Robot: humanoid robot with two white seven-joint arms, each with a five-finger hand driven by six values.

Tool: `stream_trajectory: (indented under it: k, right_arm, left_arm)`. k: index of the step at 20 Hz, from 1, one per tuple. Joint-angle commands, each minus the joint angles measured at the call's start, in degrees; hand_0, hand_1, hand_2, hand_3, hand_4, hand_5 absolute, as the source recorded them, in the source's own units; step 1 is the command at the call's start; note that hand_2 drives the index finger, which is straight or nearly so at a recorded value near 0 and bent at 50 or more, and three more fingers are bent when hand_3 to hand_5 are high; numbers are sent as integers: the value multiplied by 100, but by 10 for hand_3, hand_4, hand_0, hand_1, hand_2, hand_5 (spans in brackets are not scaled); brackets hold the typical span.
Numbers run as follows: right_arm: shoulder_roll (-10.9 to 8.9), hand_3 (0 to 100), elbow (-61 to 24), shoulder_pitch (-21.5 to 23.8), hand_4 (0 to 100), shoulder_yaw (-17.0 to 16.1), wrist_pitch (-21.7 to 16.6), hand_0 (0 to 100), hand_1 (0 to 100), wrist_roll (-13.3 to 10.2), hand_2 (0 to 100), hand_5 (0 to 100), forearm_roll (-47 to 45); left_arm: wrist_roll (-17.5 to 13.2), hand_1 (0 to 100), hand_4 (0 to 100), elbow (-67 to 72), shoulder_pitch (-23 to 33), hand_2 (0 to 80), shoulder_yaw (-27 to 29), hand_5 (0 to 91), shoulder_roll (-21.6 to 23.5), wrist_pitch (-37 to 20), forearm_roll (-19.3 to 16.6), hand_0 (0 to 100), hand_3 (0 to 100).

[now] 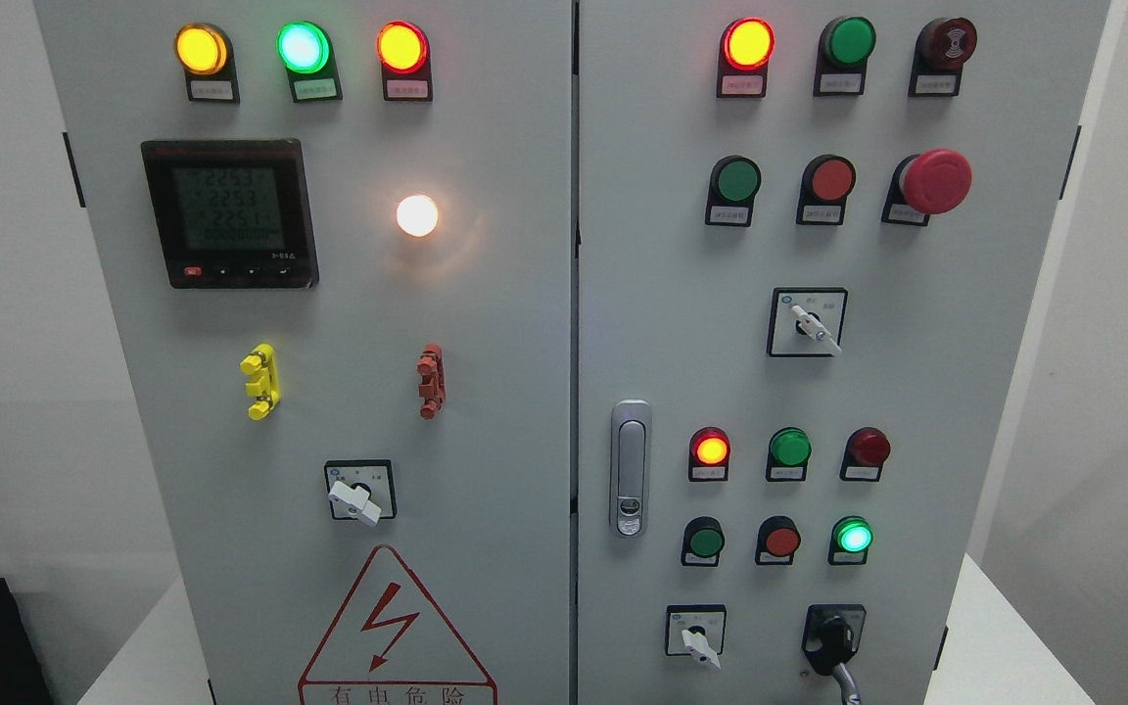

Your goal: Trip black knob to open circuit

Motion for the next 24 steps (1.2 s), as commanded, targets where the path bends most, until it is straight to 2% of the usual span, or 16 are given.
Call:
stream_trajectory:
  k: [1,24]
  right_arm:
    - [28,1000,-158,-144,998,146,-103,0,66,222,72,970,21]
    - [-25,1000,-158,-144,998,-38,-7,0,73,205,74,969,-14]
  left_arm:
    - [0,389,0,-1,-14,0,7,0,-9,-18,14,120,0]
    - [0,389,0,-1,-14,0,7,0,-9,-18,14,120,0]
